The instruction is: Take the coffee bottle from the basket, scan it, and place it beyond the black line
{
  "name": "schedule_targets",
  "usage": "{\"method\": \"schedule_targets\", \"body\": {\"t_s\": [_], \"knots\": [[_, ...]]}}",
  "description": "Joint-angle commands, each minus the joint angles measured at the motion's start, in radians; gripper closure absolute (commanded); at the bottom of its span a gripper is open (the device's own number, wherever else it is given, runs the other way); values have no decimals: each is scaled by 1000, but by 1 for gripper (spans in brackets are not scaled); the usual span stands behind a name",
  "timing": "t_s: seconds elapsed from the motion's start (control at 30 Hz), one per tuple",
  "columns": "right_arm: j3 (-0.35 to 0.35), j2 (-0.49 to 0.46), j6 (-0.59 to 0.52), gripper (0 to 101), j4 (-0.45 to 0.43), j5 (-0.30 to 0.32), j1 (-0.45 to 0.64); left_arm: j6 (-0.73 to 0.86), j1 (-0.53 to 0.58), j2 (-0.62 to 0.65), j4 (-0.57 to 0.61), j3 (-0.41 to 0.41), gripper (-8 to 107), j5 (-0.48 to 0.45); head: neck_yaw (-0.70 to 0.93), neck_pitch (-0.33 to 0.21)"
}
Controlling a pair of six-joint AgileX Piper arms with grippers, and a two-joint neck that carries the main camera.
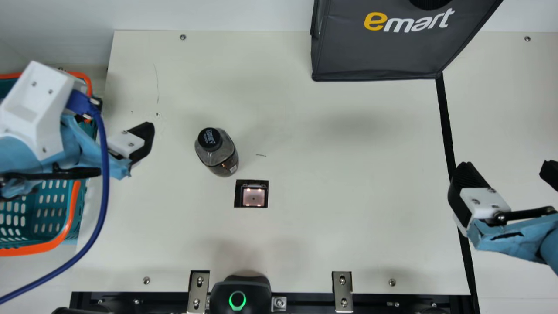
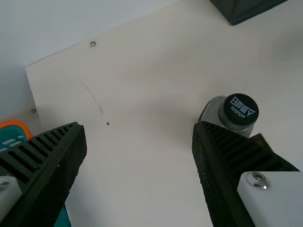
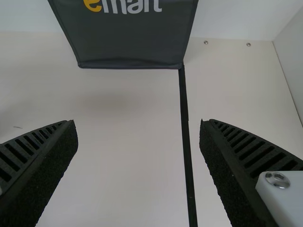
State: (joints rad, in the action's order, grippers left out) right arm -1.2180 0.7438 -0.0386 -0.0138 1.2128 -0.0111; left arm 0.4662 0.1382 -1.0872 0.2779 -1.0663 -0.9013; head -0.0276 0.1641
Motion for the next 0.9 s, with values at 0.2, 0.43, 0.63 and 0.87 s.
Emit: {"method": "schedule_targets", "body": {"t_s": [0.2, 0.43, 0.63, 0.87], "knots": [[0, 0, 0, 11, 0, 0, 0, -41, 106, -20, -42, 2, 9, 12, 0, -26], [0, 0, 0, 11, 0, 0, 0, -83, 190, -46, -75, -22, 9, 15, 0, -26], [0, 0, 0, 11, 0, 0, 0, -109, 246, -72, -96, -40, 9, 16, 0, -26], [0, 0, 0, 11, 0, 0, 0, -118, 292, -104, -106, -44, 9, 19, 0, -26]]}}
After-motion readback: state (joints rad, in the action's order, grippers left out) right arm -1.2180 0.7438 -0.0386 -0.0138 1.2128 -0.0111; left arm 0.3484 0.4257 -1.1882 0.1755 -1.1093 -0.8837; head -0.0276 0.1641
